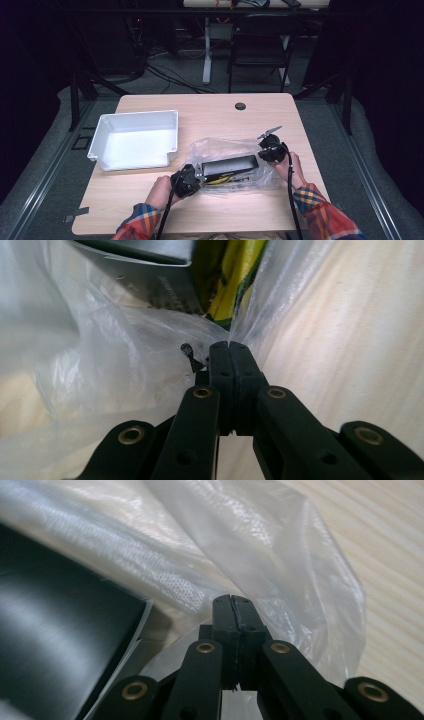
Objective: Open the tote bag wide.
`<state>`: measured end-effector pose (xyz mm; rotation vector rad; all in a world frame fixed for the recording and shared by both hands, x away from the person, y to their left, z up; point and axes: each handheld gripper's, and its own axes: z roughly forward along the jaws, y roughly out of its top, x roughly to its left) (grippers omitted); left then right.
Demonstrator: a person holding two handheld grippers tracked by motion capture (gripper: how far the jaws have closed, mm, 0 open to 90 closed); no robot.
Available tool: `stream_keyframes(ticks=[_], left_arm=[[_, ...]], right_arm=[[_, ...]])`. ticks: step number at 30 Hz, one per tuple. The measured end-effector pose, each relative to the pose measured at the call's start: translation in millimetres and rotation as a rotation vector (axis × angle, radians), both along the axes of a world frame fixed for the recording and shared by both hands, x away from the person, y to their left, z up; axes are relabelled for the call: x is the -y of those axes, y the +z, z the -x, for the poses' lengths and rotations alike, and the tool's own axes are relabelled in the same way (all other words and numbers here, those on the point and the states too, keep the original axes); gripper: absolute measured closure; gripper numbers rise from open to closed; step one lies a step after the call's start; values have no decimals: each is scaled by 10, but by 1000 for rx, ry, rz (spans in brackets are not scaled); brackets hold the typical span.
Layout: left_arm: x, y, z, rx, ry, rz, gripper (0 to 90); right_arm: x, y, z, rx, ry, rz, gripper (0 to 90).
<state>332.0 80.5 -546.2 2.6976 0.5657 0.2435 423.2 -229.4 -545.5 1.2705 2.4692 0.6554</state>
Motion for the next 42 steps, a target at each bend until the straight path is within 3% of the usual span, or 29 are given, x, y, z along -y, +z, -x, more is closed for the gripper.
stream_keyframes(ticks=[5, 8, 10, 12, 15, 17, 23, 28, 35, 37, 42], left_arm=[[-79, 21, -87, -7, 28, 28, 892], [-77, 42, -88, -23, 12, 43, 857], [-68, 51, -76, -36, -4, 52, 811], [-61, 72, -62, -39, -5, 59, 747], [-63, 135, -41, -43, -9, 84, 685], [-64, 184, -31, -53, -6, 114, 607], [-68, 352, -51, -26, 16, 185, 417], [-128, 444, -91, -3, 32, 218, 347], [-139, 481, -186, 8, 33, 205, 288], [-132, 480, -236, 6, 35, 197, 282], [-75, 457, -323, -18, 9, 185, 280]], right_arm=[[-41, 52, 67, -2, 45, -32, 900], [-104, 37, 60, 9, 64, -43, 900], [-142, 17, 53, 21, 74, -56, 900], [-134, 34, 35, 20, 94, -38, 900], [-110, 54, 41, 47, 77, -36, 888], [-82, 97, 56, 68, 72, -41, 835], [39, 303, 119, 112, 82, -97, 601], [132, 481, 171, 114, 104, -126, 427], [249, 578, 267, 71, 141, -156, 219], [282, 588, 291, 82, 136, -157, 167], [383, 565, 359, 74, 136, -143, 148]])
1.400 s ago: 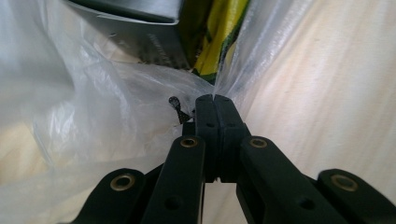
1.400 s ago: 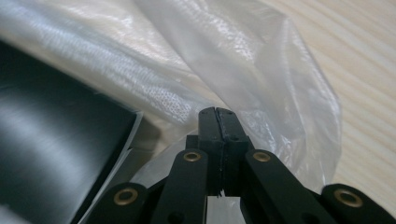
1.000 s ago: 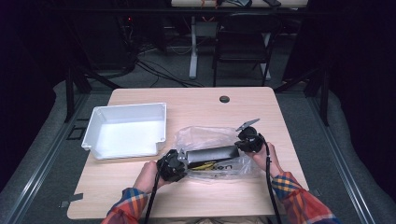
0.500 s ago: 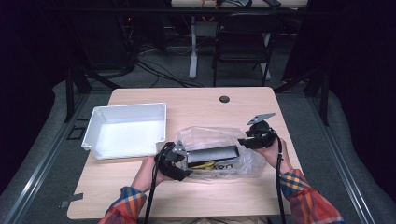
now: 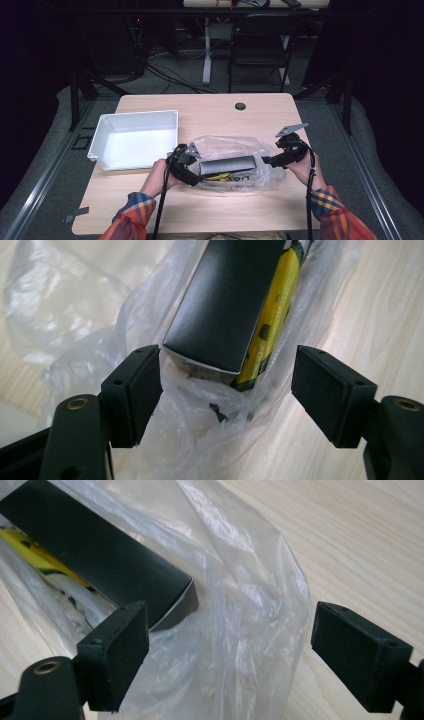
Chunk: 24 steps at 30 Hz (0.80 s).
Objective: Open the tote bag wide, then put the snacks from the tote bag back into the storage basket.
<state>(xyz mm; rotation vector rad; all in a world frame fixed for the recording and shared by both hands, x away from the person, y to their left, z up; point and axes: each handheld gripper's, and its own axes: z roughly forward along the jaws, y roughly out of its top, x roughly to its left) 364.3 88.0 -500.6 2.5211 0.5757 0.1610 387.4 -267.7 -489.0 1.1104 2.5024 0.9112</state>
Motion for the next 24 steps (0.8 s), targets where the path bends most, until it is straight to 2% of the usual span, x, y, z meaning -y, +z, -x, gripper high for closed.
stream_keyframes(ticks=[5, 13, 17, 24], left_arm=[[86, -11, -36, 0, -20, -41, 279], [177, 0, -125, -13, -36, -60, 273], [230, 10, -166, -6, -51, -91, 278], [336, 37, -227, 6, -93, -118, 338]], right_arm=[[83, -10, 58, 1, 5, 7, 117], [225, -24, 103, -6, -14, 7, 90], [277, -56, 116, -11, -21, 28, 82], [315, -88, 104, -22, -20, 34, 89]])
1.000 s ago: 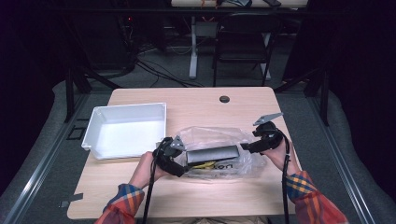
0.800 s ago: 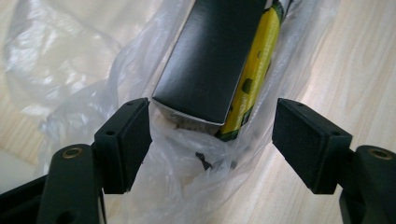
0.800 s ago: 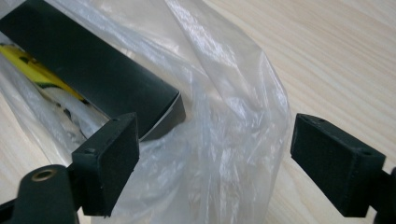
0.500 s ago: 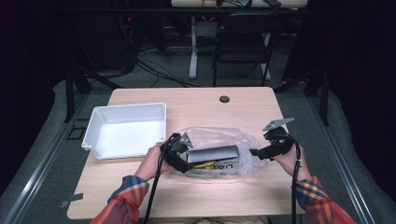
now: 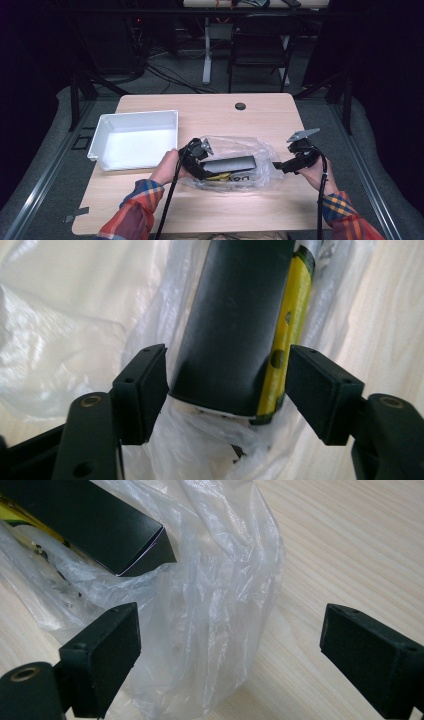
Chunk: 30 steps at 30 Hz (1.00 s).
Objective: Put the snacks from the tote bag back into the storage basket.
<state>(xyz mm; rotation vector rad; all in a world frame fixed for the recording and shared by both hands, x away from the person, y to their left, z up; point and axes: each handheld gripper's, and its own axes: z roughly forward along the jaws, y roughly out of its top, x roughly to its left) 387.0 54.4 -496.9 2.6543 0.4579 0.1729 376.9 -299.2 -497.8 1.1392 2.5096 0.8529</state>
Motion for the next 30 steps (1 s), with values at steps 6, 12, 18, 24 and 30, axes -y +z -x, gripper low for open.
stream_keyframes(ticks=[6, 12, 18, 24, 30], left_arm=[[122, -31, -34, -5, -55, -37, 385], [193, -87, -91, -5, -65, -72, 385], [251, -144, -148, -28, -97, -116, 373], [318, -177, -178, -41, -134, -184, 381], [379, -231, -202, -55, -161, -232, 388]], right_arm=[[18, -29, 7, -16, 0, 3, 96], [7, -44, 2, -10, -2, 13, 100], [10, -58, -2, -13, 0, 24, 105], [22, -68, -12, -26, 1, 28, 107], [12, -76, -10, -20, -4, 31, 107]])
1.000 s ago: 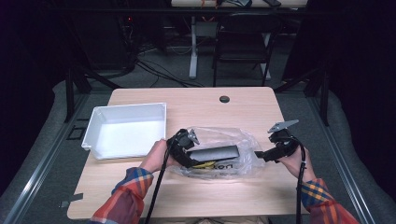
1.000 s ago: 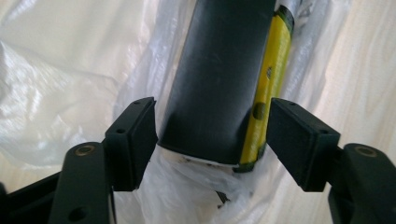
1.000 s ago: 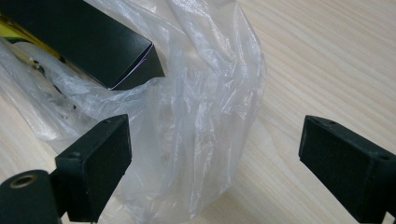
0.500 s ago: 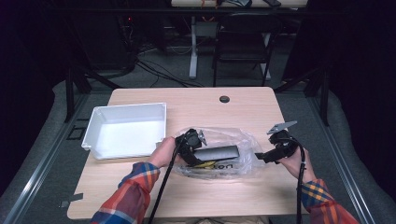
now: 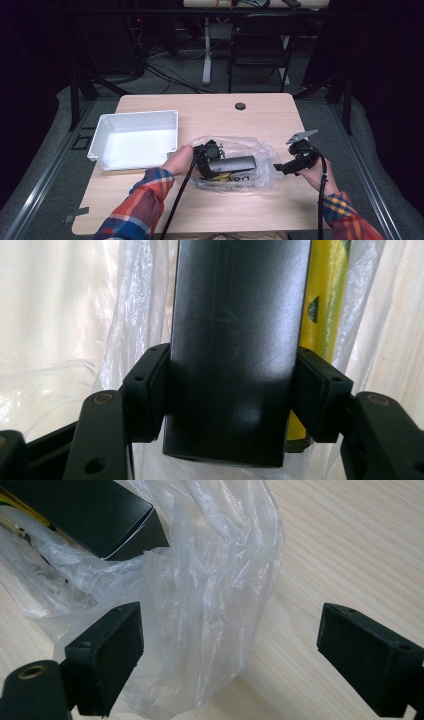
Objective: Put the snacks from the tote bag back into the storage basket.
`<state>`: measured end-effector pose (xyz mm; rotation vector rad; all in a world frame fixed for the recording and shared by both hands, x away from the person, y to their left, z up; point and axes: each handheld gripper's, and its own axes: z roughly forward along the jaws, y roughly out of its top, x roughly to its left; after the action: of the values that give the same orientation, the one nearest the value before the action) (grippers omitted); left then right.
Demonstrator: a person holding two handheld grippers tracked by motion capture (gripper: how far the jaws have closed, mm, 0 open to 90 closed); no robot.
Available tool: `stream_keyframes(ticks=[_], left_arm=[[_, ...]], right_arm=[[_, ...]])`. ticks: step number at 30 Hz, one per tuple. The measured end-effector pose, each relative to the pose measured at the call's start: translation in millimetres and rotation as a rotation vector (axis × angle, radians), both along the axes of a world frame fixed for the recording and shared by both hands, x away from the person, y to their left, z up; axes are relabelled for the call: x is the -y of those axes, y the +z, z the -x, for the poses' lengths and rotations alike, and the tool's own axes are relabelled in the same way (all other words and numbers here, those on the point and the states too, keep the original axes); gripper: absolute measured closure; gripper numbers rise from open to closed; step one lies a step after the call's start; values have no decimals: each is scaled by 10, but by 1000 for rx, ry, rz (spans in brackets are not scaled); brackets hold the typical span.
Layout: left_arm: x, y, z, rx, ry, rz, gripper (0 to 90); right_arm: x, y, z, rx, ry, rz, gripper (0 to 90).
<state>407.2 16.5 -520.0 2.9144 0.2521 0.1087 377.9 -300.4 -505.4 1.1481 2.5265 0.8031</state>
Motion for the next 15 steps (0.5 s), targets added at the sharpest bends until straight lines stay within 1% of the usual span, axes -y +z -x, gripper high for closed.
stream_keyframes(ticks=[1, 2, 3, 5, 6, 7, 8, 10, 11, 14, 15], left_arm=[[15, -16, 9, 20, -1, -13, 390], [25, -13, 1, 4, -9, -25, 392], [34, -31, 10, 20, -1, -24, 392], [49, -50, 15, 22, -4, -33, 392], [52, -46, -2, -2, -13, -39, 395], [54, -56, 5, 15, -5, -38, 400], [53, -57, 2, 14, -7, -36, 406], [45, -58, -2, 7, -7, -26, 420], [44, -45, -13, -15, -19, -31, 425], [43, -43, -14, -19, -26, -29, 431], [39, -50, -6, 2, -26, -24, 432]], right_arm=[[-1, -2, -1, 0, 0, 1, 108], [-2, -6, -3, -4, 2, 0, 108], [-5, -7, -5, -7, 7, 1, 108], [-9, -8, -6, -9, 8, 7, 108], [-13, -9, -5, -7, 6, 10, 108], [-14, -10, -3, -8, 6, 6, 109], [-14, -8, -5, -9, 9, 6, 109], [-12, -8, -3, -8, 7, 8, 109], [-10, -8, -6, -10, 9, 11, 110], [-7, -16, -7, -10, 8, 4, 110], [-7, -18, -8, -7, 6, 2, 111]])
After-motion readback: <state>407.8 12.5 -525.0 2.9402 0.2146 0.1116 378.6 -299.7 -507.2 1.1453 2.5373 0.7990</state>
